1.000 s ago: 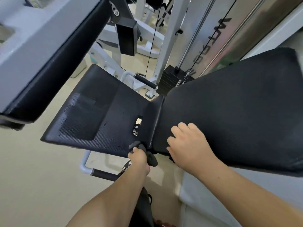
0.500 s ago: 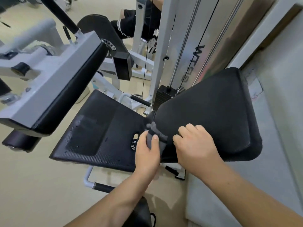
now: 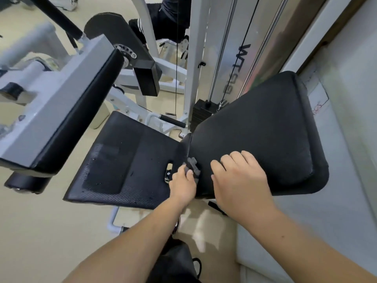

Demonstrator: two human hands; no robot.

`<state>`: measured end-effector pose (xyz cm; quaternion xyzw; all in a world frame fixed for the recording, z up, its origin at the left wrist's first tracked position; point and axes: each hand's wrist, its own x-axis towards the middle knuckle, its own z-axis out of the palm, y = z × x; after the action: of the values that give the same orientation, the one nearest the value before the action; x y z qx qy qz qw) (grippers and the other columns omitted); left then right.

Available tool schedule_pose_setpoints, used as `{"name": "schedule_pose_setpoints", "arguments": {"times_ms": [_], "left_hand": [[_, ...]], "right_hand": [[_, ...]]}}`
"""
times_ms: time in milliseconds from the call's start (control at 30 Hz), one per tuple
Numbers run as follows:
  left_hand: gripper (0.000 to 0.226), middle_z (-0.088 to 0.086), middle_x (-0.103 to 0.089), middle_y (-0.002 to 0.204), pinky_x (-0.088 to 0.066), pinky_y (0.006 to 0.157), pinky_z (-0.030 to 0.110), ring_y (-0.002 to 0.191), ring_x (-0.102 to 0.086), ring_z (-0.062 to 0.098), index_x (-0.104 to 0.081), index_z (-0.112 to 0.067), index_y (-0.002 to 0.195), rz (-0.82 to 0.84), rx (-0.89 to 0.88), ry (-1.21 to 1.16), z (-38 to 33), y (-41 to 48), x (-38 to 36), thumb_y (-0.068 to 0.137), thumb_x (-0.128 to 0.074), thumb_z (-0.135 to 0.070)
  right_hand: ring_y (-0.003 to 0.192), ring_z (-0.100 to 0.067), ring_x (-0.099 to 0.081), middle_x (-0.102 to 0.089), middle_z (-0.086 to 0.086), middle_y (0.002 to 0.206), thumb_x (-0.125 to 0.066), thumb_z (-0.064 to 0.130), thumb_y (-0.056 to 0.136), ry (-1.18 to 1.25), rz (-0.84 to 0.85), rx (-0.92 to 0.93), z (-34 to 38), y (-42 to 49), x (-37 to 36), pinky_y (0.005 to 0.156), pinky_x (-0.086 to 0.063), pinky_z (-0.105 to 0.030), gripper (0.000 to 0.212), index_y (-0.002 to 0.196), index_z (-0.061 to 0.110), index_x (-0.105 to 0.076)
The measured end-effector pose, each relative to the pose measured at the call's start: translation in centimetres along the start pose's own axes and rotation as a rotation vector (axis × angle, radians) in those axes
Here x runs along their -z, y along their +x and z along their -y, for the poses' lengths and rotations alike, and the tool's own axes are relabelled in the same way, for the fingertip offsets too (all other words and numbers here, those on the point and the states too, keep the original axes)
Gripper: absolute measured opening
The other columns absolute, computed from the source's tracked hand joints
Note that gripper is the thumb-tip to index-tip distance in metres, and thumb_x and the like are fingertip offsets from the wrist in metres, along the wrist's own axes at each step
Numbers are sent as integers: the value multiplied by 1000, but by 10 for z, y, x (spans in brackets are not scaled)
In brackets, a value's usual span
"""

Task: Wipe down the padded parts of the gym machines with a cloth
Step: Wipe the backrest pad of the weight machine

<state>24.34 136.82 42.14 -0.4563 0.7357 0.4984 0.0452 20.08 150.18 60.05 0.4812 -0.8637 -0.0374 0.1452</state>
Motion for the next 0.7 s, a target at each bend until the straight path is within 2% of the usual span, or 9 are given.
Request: {"name": "schedule_pose_setpoints", "arguments": {"times_ms": [100, 200, 300, 367, 467, 533, 600, 633, 700], "left_hand": [[24, 0, -55, 121, -45, 99, 42, 115, -54, 24, -55, -34, 125, 3, -126, -95, -5, -55, 3, 102, -48, -40], [8, 4, -67, 97, -50, 76, 25, 86, -61, 10, -63, -31, 101, 162, -245, -186, -1, -96, 34, 99, -57, -25], [22, 11, -63, 73, -54, 55, 29, 58, -59, 17, -61, -7, 99, 259, -18, -416, 17, -127, 63, 107, -48, -22], [29, 15, -63, 72, -56, 50, 31, 52, -61, 20, -59, -2, 107, 176, 167, -545, 32, -135, 76, 110, -43, -26], [31, 21, -65, 78, -58, 55, 36, 58, -66, 27, -57, -6, 113, 84, 310, -640, 40, -123, 84, 110, -39, -31], [31, 20, -69, 94, -61, 73, 50, 78, -69, 35, -56, -13, 113, 50, 370, -679, 33, -107, 78, 106, -40, -39], [38, 17, -71, 109, -58, 92, 55, 99, -70, 36, -55, -17, 118, 69, 424, -685, 32, -81, 55, 98, -44, -47], [41, 16, -70, 113, -57, 94, 55, 104, -69, 36, -54, -17, 121, 84, 456, -730, 27, -72, 39, 93, -47, -47], [37, 11, -67, 117, -61, 87, 49, 99, -69, 31, -51, -13, 121, 107, 564, -836, 2, -73, 14, 91, -51, -35]], "right_hand": [[66, -28, -47, -50, -3, 70, -62, 16, 79, 100, 53, 18, 15, -4, -5, 63, -33, -39, 6, 75, 17, -58], [64, -24, -51, -47, 0, 71, -69, 18, 73, 221, 150, 9, 35, 0, -2, 57, -26, -34, 15, 74, 19, -54], [97, -22, -63, -54, 4, 99, -50, 32, 99, 333, 408, -59, 49, -6, -7, 67, -37, -34, 7, 99, 25, -50], [104, -22, -64, -59, 5, 108, -38, 38, 104, 426, 514, -125, 58, -15, -13, 73, -41, -33, 21, 106, 26, -55], [91, -22, -62, -64, 6, 98, -38, 39, 101, 544, 701, -277, 60, -26, -27, 77, -49, -32, 26, 97, 24, -60], [87, -23, -60, -63, 4, 92, -41, 35, 95, 583, 813, -381, 54, -33, -36, 72, -48, -31, 24, 98, 23, -61], [86, -23, -60, -60, 4, 89, -44, 27, 90, 570, 891, -479, 42, -41, -36, 70, -45, -30, 18, 97, 23, -60], [84, -23, -59, -60, 4, 89, -46, 25, 89, 565, 909, -541, 36, -47, -36, 70, -45, -30, 14, 96, 24, -58], [85, -24, -60, -62, 3, 91, -49, 25, 87, 579, 883, -663, 26, -57, -37, 72, -47, -32, 13, 95, 25, -59]]}}
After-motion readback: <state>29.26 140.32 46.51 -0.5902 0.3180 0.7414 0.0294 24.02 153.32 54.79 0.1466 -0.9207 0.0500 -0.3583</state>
